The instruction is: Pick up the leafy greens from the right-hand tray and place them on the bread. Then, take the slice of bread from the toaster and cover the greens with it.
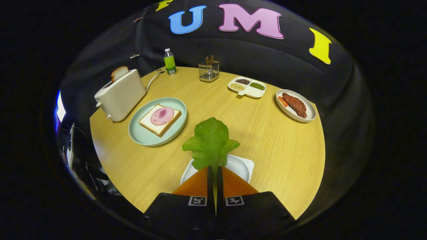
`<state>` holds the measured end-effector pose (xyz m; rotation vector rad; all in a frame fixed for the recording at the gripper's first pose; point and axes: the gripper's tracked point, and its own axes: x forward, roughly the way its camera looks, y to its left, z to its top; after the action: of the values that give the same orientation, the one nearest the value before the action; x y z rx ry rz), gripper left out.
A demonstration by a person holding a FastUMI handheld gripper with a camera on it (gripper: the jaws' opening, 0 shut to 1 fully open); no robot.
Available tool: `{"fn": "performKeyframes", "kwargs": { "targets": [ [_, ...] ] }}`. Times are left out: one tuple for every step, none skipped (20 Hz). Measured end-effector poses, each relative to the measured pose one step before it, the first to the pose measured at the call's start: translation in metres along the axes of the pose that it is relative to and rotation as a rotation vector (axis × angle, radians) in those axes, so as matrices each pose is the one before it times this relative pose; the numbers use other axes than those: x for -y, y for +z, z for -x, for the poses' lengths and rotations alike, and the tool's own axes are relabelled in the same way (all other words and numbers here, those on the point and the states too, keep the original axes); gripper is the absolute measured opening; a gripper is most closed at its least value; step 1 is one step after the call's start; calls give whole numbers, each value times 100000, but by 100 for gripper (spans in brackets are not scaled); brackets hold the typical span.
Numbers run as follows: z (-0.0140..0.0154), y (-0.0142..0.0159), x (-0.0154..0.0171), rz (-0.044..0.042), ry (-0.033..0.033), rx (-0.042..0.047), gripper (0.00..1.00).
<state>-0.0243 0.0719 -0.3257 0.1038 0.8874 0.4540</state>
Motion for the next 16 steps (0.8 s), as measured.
{"fn": "performKeyframes", "kwargs": {
  "targets": [
    [448,1105,-668,330,643,1990,5],
    [403,1005,-765,164,853,1539,5],
    [251,1092,-898,92,1081,1495,5],
    [43,1006,-959,250,1132,1487,5],
    [-51,1013,-979,469,904,1135,5],
    [-173,875,-891,638,762,1065,6],
    [-382,954,-1026,704,1027,1026,5],
    [-332,737,-855,505,836,786,5],
    [-430,769,-980,384,800,855,5],
    [-714,596,-913,142,879,568,6],
    [-682,680,-1008,40,762,438,6],
    [-591,446,-876,262,514,405,5],
    [-709,498,-813,351,501,290,6],
    [-756,244,-680,286,373,27,6],
    [-742,223,-726,70,422,-218,6],
    [-840,152,-574,-113,138,-262,5]
  ]
}}
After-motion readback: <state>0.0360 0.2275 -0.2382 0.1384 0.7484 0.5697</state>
